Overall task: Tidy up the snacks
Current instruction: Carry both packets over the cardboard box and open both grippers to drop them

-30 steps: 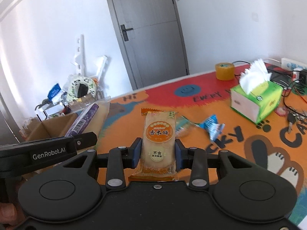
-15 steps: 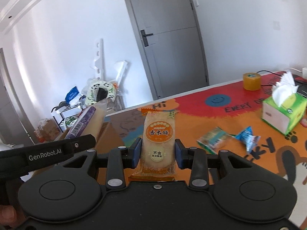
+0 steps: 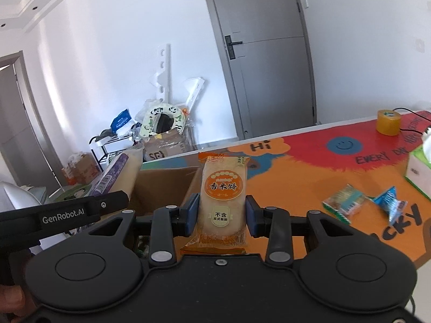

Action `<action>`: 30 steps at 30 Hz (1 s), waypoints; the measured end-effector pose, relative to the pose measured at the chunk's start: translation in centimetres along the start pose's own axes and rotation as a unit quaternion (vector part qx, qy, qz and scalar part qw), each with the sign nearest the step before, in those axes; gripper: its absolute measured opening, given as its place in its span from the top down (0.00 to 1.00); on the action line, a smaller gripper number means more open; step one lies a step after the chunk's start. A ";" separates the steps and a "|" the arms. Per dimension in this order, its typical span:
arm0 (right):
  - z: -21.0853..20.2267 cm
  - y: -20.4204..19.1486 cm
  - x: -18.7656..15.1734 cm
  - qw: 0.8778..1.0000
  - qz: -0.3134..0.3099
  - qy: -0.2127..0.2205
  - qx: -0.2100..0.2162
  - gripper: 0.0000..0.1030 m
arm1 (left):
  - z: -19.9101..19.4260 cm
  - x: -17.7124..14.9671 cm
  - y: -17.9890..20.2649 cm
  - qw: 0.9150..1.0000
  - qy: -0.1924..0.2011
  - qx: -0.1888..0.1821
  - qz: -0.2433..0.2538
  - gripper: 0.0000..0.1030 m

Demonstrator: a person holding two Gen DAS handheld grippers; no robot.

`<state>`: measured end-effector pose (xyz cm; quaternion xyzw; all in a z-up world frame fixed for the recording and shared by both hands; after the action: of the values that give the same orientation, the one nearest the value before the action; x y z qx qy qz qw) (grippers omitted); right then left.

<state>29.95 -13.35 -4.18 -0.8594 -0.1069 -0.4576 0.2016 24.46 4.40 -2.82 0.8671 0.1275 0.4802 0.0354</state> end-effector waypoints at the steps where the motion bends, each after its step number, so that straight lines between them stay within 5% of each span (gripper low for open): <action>1: 0.2 -0.3 0.0 1.000 -0.003 -0.001 0.002 0.64 | 0.0 0.0 -0.4 1.000 0.000 0.002 -0.003 0.71; 30: 4.8 -7.3 1.4 0.998 -0.038 -0.029 0.043 0.64 | 0.8 0.9 -6.9 0.997 0.002 0.021 -0.070 0.68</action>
<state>31.65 -4.67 -3.62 -0.8579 -0.1652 -0.4349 0.2179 24.30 11.38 -3.76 0.8558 0.1979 0.4753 0.0508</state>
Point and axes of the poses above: each gripper's, at about its wrist camera, not at the fingertips, and z roughly the way its jaws point, y to its right, x to its top, the point moved 2 cm from there along z, roughly the way its jaws point, and after that the axes turned 3 degrees about -y, right-handed, at the moved point
